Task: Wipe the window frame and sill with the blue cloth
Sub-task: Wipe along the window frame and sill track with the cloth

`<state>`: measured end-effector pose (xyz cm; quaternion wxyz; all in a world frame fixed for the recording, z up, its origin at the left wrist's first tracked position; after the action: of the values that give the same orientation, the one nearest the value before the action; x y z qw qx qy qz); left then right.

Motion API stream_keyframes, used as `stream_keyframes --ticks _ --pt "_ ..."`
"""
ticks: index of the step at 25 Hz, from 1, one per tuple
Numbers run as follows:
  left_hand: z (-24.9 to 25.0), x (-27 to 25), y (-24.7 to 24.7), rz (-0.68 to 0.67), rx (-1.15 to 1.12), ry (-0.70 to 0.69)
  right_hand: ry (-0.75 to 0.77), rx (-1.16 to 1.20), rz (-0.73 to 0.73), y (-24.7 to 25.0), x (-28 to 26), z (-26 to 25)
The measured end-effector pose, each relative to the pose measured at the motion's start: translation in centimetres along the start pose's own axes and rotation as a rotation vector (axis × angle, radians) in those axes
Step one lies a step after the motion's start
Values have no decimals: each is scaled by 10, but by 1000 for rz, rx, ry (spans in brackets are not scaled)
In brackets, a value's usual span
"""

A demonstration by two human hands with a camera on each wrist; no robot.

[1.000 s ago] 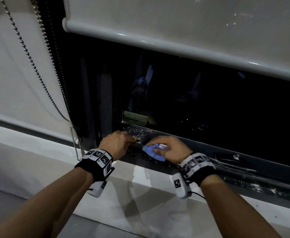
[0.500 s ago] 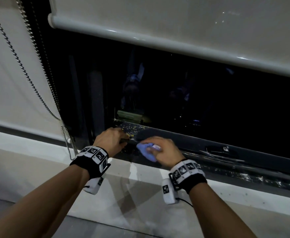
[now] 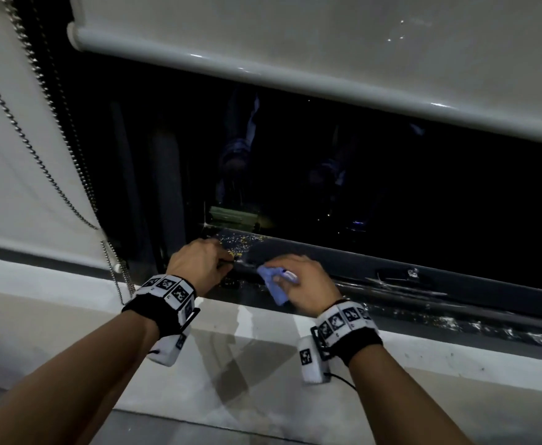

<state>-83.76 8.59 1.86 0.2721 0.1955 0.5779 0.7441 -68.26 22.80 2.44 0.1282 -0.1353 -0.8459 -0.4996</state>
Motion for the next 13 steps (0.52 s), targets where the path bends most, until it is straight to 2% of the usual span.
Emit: stream_keyframes --ticks 1,2,3,5,6,8,10,11,13 --pt "0 1 1 3 3 8 -54 13 97 21 -9 17" --pt "1 3 1 10 6 15 -179 -87 196 46 -24 41" --pt "0 4 1 17 14 22 -344 -301 234 70 -43 67" --pt "1 4 -1 19 28 28 -662 -756 106 101 -75 102" --pt "2 5 -2 19 27 31 -734 -856 9 99 -77 107" --pt "0 6 -1 15 26 49 -704 -854 -90 78 -64 99" --pt "1 6 -1 12 38 64 -553 -761 -108 52 -38 79" --pt "2 5 0 6 51 72 -459 -629 -109 38 -24 64" --pt "7 4 1 -10 76 75 -309 -221 -135 17 -3 33"
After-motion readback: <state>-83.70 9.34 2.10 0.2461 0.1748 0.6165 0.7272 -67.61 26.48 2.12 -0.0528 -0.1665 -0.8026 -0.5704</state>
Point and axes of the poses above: each hand's wrist, its own x-axis towards the middle knuckle, its own y-axis out of the back of the hand, z = x × y, the point moved 7 cm from there along x, towards the middle knuckle, and after that the axes turned 12 degrees about y, right-handed, at the moved point
